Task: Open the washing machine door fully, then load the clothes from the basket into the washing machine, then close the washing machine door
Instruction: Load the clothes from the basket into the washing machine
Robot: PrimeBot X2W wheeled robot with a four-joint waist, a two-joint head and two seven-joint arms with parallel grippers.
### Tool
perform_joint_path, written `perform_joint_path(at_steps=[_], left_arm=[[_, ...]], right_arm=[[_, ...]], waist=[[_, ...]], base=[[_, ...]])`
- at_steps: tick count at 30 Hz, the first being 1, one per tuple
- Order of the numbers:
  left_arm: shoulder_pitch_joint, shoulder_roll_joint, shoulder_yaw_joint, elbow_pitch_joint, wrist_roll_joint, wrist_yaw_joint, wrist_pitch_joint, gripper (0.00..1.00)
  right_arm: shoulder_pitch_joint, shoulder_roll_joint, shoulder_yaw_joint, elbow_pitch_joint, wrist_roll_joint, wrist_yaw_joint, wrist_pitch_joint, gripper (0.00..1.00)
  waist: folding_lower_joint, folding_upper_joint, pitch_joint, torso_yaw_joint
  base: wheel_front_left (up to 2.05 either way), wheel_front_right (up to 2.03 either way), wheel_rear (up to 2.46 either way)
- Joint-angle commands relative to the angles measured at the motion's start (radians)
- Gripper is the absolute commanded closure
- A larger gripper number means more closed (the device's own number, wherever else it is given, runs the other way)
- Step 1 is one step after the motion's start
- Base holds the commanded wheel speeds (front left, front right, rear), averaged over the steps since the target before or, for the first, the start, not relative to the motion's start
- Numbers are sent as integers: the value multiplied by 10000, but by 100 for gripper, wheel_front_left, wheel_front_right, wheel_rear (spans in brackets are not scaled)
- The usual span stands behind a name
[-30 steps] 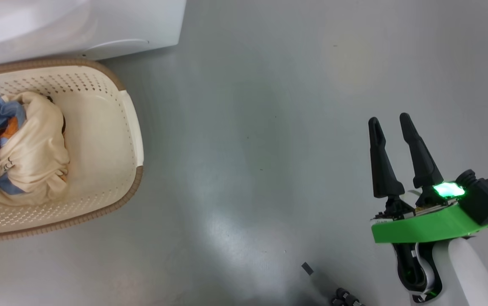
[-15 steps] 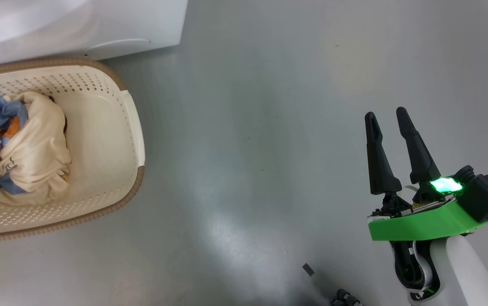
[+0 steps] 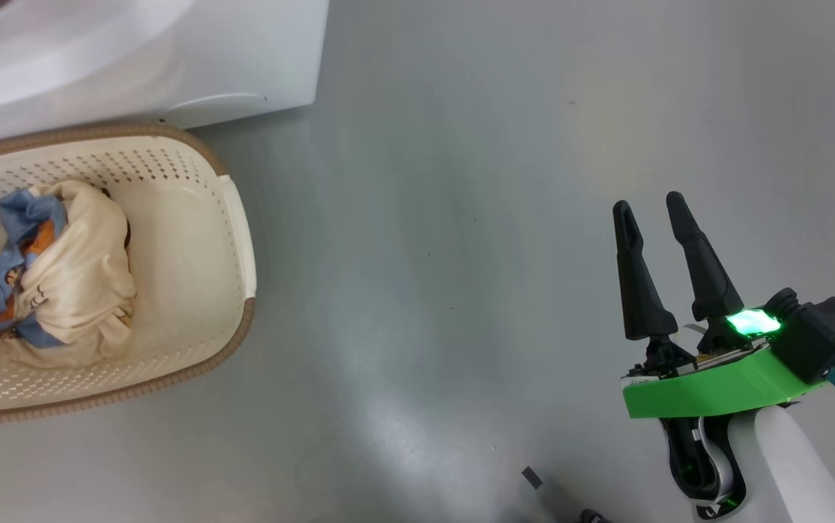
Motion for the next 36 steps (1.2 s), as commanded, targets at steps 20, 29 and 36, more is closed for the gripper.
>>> perform_joint_path(at_steps=[20, 29, 36], left_arm=[[1300, 665, -645, -1261, -1123, 6, -73, 0], [3158, 97, 769, -2607, -602, 73, -75, 0], [4637, -589, 1858, -3455, -172, 41, -75, 0]], right_arm=[[376, -66, -6, -35, -117, 56, -78, 0], [653, -66, -114, 88, -214, 56, -78, 0], [1049, -102, -270, 211, -339, 56, -78, 0]], waist=[[0, -1, -1088, 286], [0, -1, -1999, 548], [0, -1, -2800, 876]], base=[[0, 0, 0], [0, 0, 0], [0, 0, 0]])
